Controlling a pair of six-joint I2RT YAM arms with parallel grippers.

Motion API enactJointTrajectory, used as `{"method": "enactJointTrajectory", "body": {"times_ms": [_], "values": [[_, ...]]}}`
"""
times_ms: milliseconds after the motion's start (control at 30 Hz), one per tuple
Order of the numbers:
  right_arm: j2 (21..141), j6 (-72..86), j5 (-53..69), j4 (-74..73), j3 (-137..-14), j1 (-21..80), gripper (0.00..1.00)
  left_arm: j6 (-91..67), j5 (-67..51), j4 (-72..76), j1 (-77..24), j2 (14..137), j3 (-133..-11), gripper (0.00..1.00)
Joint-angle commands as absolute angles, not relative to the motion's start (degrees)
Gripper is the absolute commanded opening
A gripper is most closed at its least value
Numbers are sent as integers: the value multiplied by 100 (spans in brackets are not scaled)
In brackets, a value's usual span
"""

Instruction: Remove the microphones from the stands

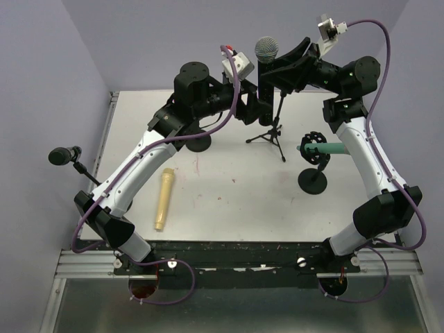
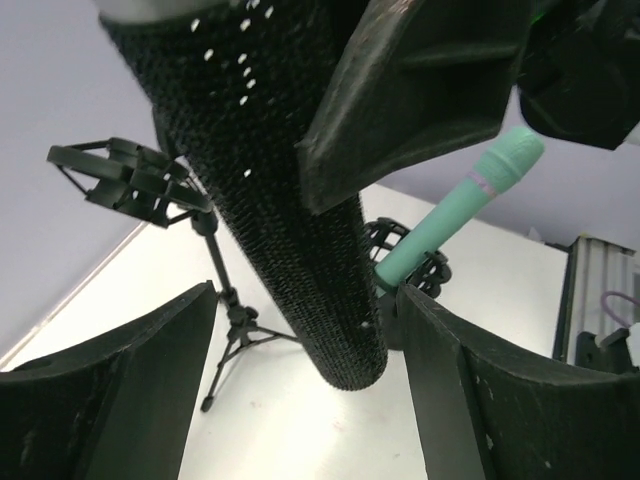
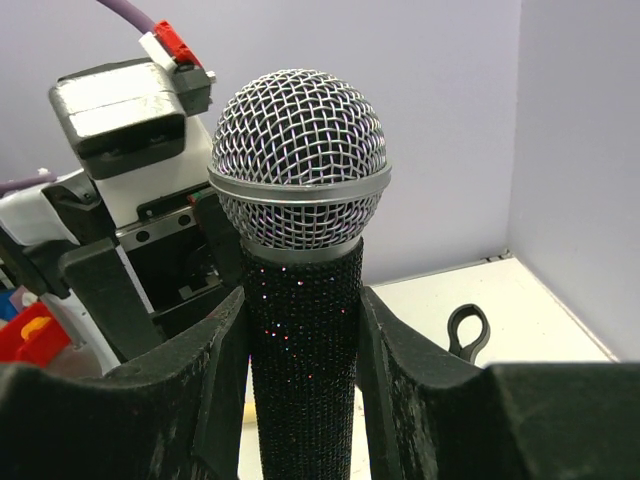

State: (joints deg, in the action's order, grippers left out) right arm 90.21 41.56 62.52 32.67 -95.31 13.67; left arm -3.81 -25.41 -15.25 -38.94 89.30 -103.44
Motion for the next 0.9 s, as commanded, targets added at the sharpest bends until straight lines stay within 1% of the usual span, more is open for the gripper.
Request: {"method": "enactJointTrajectory", "body": {"times_ms": [0, 133, 200, 300, 333, 400, 433, 467, 533, 633, 667, 700, 767, 800, 867], "values": [[9026, 4394, 5951, 3164, -9475, 1397, 1, -896, -3242, -810, -3858, 8938, -10310, 80], [9096, 4535, 5731, 3112, -9527, 1397, 1, -1046, -3375, -537, -3858, 9079, -10318, 80], [9114, 4562, 5660, 3076, -9562, 1397, 1, -1081, -3401, -510, -3850, 9158, -10388, 77], [9141, 4623, 5625, 3050, -9589, 1406, 1, -1125, -3393, -457, -3850, 9246, -10459, 73], [9149, 4640, 5616, 3050, -9589, 1406, 0, -1142, -3410, -440, -3850, 9272, -10468, 71], [9158, 4649, 5607, 3041, -9589, 1406, 1, -1169, -3471, -404, -3823, 9316, -10494, 63], [9158, 4641, 5607, 3032, -9598, 1415, 1, -1195, -3463, -396, -3806, 9334, -10503, 60], [9158, 4632, 5607, 3024, -9589, 1415, 1, -1230, -3428, -387, -3788, 9343, -10503, 60], [9158, 4614, 5599, 2971, -9580, 1415, 1, -1309, -3323, -352, -3762, 9351, -10494, 63], [9149, 4588, 5555, 2892, -9571, 1433, 0, -1336, -3322, -273, -3727, 9360, -10494, 63], [9141, 4579, 5529, 2866, -9563, 1424, 1, -1362, -3340, -246, -3718, 9360, -10485, 59], [9149, 4562, 5528, 2839, -9571, 1441, 1, -1362, -3401, -211, -3709, 9360, -10494, 54], [9158, 4483, 5537, 2734, -9554, 1468, 1, -1284, -3550, -272, -3683, 9352, -10520, 25], [9158, 4422, 5563, 2672, -9554, 1468, 9, -1266, -3568, -333, -3657, 9308, -10486, 14], [9141, 4202, 5598, 2515, -9554, 1459, 37, -1301, -3647, -395, -3525, 9142, -10337, 12]]}}
